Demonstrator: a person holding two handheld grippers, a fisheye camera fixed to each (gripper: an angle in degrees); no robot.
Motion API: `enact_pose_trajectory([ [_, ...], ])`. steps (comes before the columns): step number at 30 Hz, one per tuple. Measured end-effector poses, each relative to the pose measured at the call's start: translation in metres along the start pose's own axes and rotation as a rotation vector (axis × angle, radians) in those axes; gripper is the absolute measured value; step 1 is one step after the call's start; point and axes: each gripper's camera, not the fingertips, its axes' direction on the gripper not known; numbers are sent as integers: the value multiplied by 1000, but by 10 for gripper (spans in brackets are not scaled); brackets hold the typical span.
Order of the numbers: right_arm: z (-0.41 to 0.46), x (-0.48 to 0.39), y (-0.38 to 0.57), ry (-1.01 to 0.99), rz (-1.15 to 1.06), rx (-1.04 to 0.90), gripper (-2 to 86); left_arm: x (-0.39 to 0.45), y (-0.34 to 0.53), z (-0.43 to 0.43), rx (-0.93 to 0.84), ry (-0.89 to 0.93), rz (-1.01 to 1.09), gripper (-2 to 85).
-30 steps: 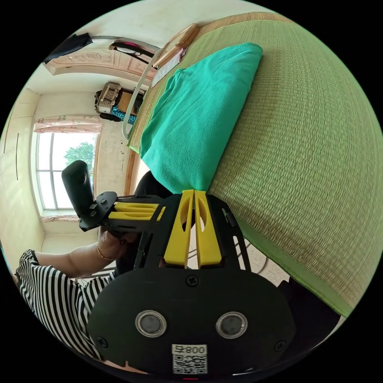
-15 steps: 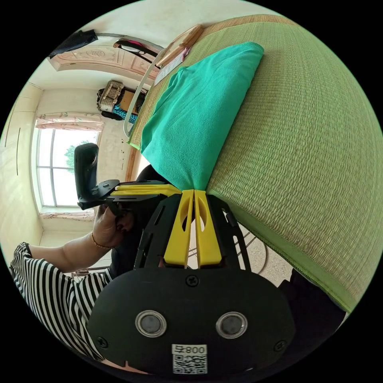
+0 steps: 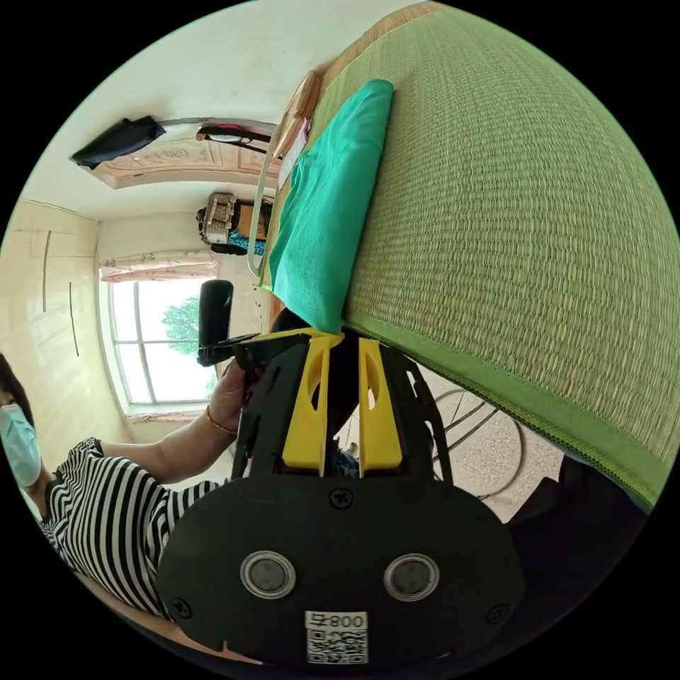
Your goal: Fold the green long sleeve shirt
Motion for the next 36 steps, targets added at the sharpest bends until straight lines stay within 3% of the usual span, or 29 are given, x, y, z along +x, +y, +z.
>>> enact_pose_trajectory([
  [14, 14, 37, -6, -256, 75, 7, 99, -32, 31, -3, 30, 3, 68, 6],
  [36, 50, 50, -4, -337, 109, -14, 42, -124, 117, -13, 44, 69, 116, 2],
])
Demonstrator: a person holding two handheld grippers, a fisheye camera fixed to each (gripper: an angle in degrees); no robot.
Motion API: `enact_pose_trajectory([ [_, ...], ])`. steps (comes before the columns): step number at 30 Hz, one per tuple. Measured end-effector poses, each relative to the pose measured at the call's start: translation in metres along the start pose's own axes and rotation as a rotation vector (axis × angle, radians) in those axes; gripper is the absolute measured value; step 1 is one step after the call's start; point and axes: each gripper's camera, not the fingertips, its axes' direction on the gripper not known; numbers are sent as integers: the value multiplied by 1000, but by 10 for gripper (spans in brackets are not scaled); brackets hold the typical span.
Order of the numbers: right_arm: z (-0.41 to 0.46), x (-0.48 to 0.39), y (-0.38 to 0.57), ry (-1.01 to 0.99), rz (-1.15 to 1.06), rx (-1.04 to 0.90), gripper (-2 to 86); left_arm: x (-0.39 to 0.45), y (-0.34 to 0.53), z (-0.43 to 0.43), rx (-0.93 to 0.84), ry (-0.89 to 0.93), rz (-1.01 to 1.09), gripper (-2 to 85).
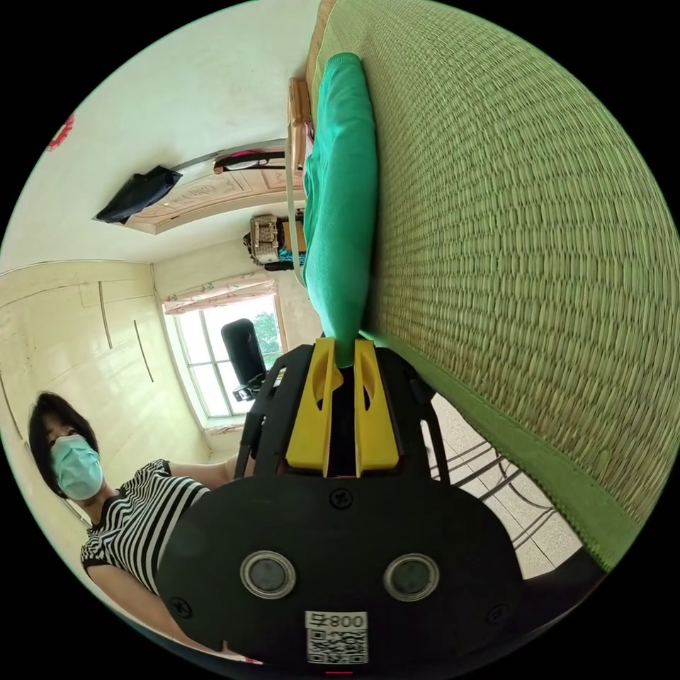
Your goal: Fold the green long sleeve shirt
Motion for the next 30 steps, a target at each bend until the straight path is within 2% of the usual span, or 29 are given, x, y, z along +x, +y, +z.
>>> enact_pose_trajectory([
  [6, 0, -18, 4, 15, -35, 8, 29, -38, 56, -51, 119, 42, -22, 6],
  [11, -3, -44, 3, 0, -85, 21, 23, -124, 137, -117, 364, 132, -228, 31],
  [17, 3, -66, -2, -9, -120, 24, 21, -211, 215, -138, 567, 297, -440, 79],
  [23, 10, -76, -5, -15, -124, 29, 20, -266, 252, -133, 657, 448, -527, 102],
  [30, 17, -78, -5, -17, -126, 34, 19, -304, 280, -131, 663, 503, -568, 112],
])
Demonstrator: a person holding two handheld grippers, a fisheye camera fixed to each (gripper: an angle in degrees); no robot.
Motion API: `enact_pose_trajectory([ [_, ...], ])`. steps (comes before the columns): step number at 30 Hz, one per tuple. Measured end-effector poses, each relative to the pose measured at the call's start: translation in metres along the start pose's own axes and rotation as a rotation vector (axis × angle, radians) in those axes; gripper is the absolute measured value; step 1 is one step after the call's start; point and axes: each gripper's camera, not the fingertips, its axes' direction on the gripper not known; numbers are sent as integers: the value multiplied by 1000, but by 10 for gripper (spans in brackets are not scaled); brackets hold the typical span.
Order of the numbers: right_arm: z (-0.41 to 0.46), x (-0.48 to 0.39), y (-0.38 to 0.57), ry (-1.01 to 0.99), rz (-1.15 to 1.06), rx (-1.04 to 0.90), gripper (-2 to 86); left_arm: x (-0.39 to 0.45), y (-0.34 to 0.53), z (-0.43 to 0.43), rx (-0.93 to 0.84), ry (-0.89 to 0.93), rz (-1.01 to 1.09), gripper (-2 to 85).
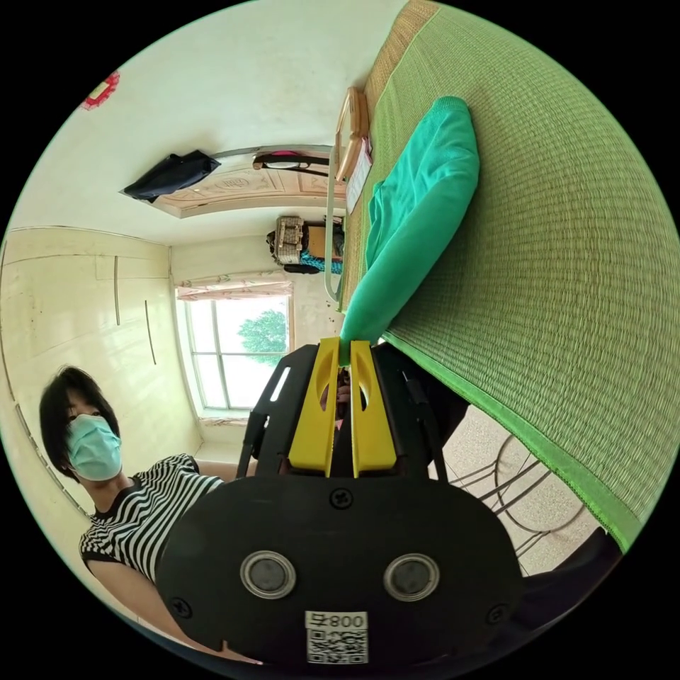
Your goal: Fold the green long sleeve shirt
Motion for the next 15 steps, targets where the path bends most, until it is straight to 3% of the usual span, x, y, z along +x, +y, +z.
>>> enact_pose_trajectory([
  [15, -5, 19, 6, -3, 24, 20, 20, -31, 2, -35, -12, -13, 13, 43],
])
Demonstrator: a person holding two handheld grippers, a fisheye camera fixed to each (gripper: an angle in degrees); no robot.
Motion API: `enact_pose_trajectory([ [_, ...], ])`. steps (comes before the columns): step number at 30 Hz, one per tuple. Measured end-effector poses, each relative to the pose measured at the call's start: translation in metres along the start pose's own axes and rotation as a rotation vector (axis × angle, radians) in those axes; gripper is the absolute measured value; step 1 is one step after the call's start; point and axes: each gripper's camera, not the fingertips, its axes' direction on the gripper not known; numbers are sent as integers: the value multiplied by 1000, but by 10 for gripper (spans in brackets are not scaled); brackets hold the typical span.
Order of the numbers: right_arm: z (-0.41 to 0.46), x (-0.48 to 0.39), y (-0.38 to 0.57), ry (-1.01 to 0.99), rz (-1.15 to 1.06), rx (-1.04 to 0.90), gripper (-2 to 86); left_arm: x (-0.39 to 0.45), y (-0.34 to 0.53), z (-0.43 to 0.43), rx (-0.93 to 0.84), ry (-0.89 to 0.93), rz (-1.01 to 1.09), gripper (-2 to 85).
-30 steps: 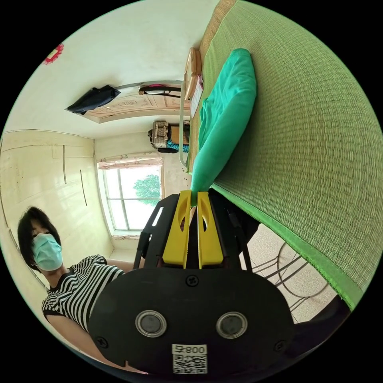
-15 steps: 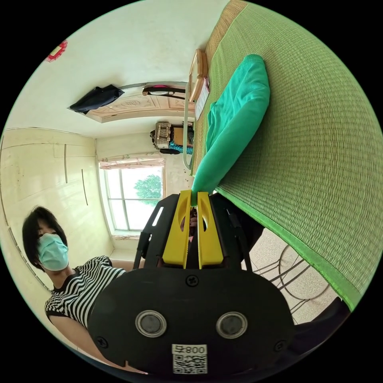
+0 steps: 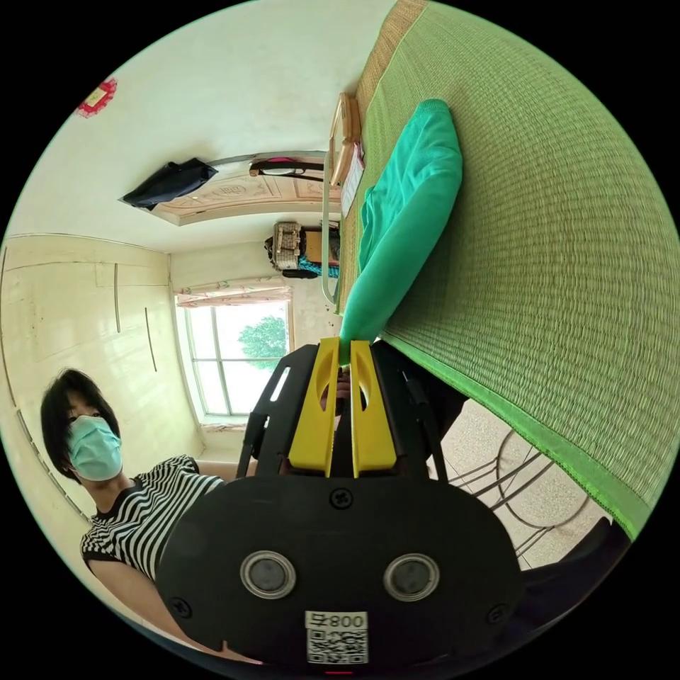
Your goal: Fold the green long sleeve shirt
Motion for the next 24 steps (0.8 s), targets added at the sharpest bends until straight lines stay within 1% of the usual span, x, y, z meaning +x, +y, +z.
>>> enact_pose_trajectory([
  [11, -27, 33, 22, 9, 51, 34, 23, -7, 20, -3, -58, 37, -10, 34],
  [20, -53, 56, 33, 34, 67, 44, 28, 8, 30, 10, -111, 17, 14, 31],
  [24, -61, 82, 30, 36, 97, 37, 37, 17, 28, 20, -119, 6, 19, 31],
])
